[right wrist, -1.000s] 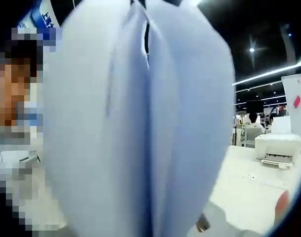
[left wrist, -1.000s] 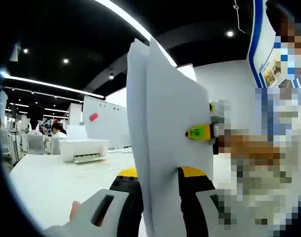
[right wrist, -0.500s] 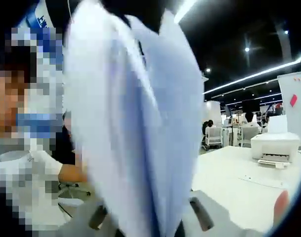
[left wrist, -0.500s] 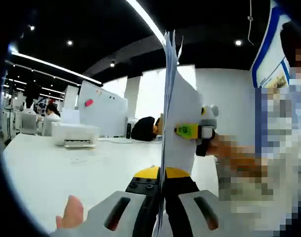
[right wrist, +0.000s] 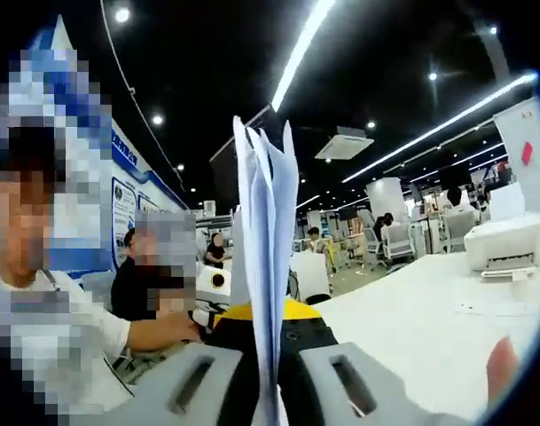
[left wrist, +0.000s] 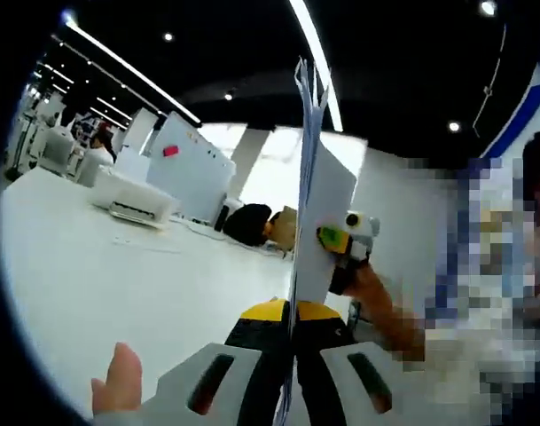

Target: Organize the stack of printing papers by aligning and flattening the scattered papers on the table

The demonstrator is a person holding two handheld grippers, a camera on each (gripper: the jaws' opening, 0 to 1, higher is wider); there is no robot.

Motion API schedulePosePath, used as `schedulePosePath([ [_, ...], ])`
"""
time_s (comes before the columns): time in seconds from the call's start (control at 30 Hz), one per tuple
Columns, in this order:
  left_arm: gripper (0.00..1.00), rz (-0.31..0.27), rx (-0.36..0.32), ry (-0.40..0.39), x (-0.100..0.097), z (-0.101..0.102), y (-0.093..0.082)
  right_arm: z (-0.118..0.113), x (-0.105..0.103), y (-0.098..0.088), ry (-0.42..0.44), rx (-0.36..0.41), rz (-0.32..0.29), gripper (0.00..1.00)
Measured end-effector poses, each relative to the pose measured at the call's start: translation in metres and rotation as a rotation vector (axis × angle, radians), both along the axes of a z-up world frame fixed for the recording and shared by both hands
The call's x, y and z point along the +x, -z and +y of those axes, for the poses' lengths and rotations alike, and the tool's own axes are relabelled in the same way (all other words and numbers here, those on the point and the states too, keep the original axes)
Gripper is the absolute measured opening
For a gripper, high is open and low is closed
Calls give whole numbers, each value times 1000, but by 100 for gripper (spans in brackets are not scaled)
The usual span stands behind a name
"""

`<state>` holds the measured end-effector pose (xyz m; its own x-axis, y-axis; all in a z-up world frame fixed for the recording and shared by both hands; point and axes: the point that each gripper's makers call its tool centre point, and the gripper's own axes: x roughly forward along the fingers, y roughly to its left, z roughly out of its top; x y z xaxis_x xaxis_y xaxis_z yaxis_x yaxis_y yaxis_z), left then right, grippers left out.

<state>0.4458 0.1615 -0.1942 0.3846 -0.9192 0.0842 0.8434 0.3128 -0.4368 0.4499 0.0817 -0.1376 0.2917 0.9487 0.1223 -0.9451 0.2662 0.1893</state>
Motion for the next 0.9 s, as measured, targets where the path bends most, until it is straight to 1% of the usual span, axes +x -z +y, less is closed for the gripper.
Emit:
schedulePosePath([
  [0.07, 6, 63, 7, -22, 4, 1, 2, 1, 3, 1, 16, 2, 24, 0],
  [0.1, 6, 109, 16, -34, 7, 1, 5, 1, 8, 5, 41, -5, 53, 0],
  [0.13, 6, 155, 31, -52, 10, 1, 10, 2, 12, 11, 61, -18, 60, 0],
  [0.2, 6, 230, 74, -91, 18, 2, 23, 1, 21, 27, 106, -53, 126, 0],
  [0.23, 6, 259, 95, -108, 22, 2, 30, 1, 24, 34, 124, -68, 126, 0],
  [0.27, 6, 281, 115, -129, 25, 1, 38, 2, 27, 41, 140, -65, 147, 0],
  [0.3, 6, 275, 134, -140, 28, 1, 42, 2, 29, 47, 151, -71, 157, 0],
  [0.33, 6, 288, 141, -146, 30, 1, 46, 1, 32, 52, 156, -74, 162, 0],
  [0.37, 6, 304, 139, -149, 31, 1, 50, -1, 37, 56, 169, -56, 172, 0],
  [0.4, 6, 321, 142, -152, 32, 0, 54, -2, 40, 61, 180, -40, 207, 0],
  [0.43, 6, 354, 152, -152, 33, 0, 60, -4, 43, 68, 187, -38, 245, 0],
  [0.47, 6, 361, 162, -151, 34, -1, 64, -7, 51, 74, 198, -39, 269, 0],
  [0.5, 6, 368, 169, -150, 36, -3, 68, -9, 58, 79, 204, -45, 274, 0],
  [0.57, 6, 378, 177, -150, 41, -4, 73, -11, 65, 89, 223, -44, 292, 0],
  [0.63, 6, 366, 187, -153, 46, -3, 77, -12, 71, 97, 234, -48, 305, 0],
  [0.67, 6, 324, 198, -154, 52, -3, 79, -13, 74, 103, 247, -56, 315, 0],
  [0.73, 7, 343, 201, -166, 56, -2, 87, -13, 78, 112, 251, -66, 339, 0],
  [0.77, 7, 341, 209, -163, 58, -3, 92, -13, 81, 120, 257, -80, 358, 0],
  [0.87, 7, 333, 231, -161, 63, -3, 106, -14, 91, 141, 276, -129, 372, 0],
  [0.9, 7, 333, 244, -164, 64, -3, 110, -13, 92, 148, 277, -141, 400, 0],
])
